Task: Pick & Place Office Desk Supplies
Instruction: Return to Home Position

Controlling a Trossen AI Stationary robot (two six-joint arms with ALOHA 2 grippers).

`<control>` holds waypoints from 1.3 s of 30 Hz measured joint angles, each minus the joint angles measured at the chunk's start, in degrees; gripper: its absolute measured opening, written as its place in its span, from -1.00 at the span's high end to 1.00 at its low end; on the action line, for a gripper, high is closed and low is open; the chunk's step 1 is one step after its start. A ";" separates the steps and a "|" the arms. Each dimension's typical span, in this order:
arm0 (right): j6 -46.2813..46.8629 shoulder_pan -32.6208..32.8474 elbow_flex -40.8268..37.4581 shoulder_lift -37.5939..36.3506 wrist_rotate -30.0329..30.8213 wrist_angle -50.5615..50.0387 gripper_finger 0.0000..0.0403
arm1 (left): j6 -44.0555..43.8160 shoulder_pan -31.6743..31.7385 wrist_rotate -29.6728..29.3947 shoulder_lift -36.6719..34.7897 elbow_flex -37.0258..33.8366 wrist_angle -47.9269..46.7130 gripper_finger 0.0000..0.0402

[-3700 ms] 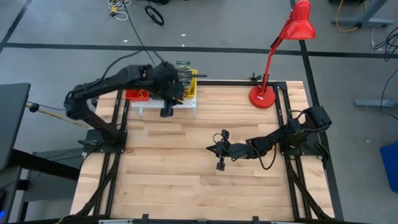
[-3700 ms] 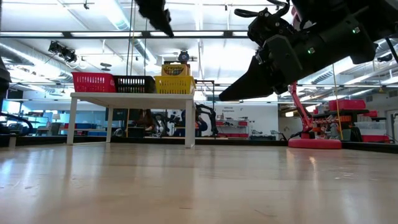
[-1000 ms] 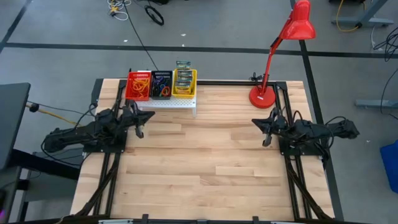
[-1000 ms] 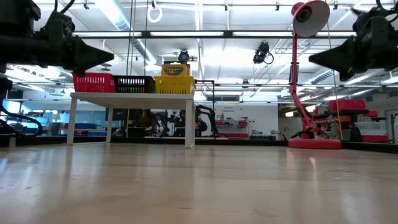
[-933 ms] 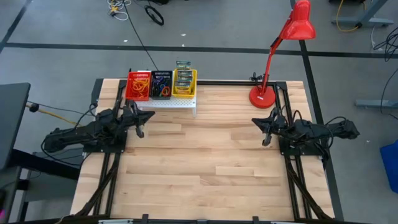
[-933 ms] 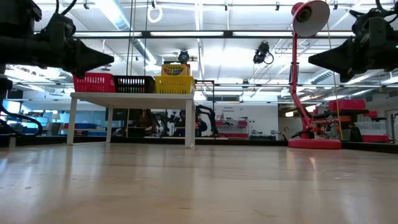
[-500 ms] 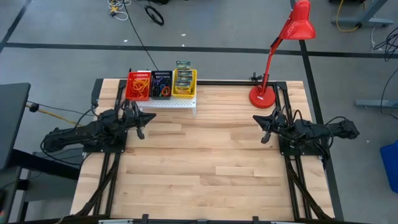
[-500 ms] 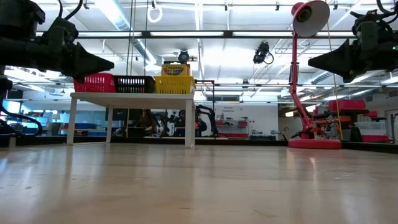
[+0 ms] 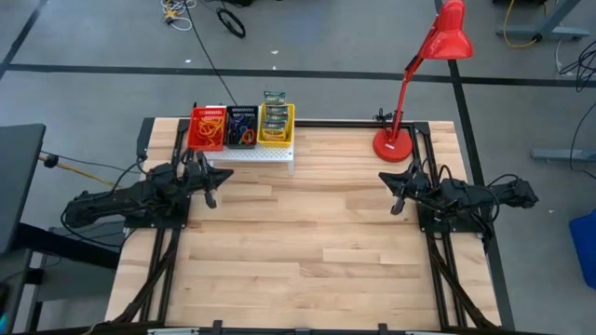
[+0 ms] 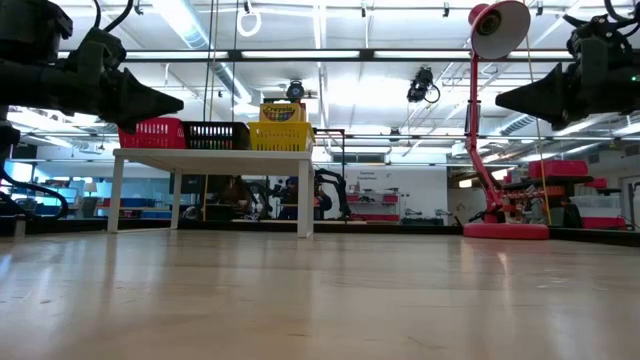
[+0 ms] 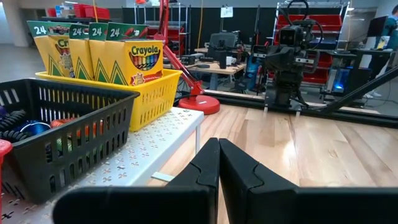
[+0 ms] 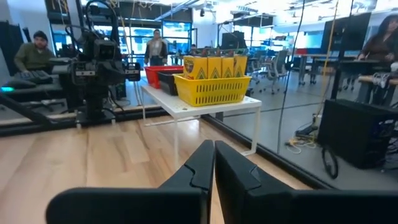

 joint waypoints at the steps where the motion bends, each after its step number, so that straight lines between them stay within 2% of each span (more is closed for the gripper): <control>1: 0.51 0.00 0.00 0.01 -0.12 0.00 0.88 | 0.00 0.00 0.00 0.00 0.00 0.00 0.95; 39: -0.46 0.00 0.00 0.02 -0.27 0.00 0.88 | 0.00 -0.02 0.02 0.01 0.00 0.02 0.95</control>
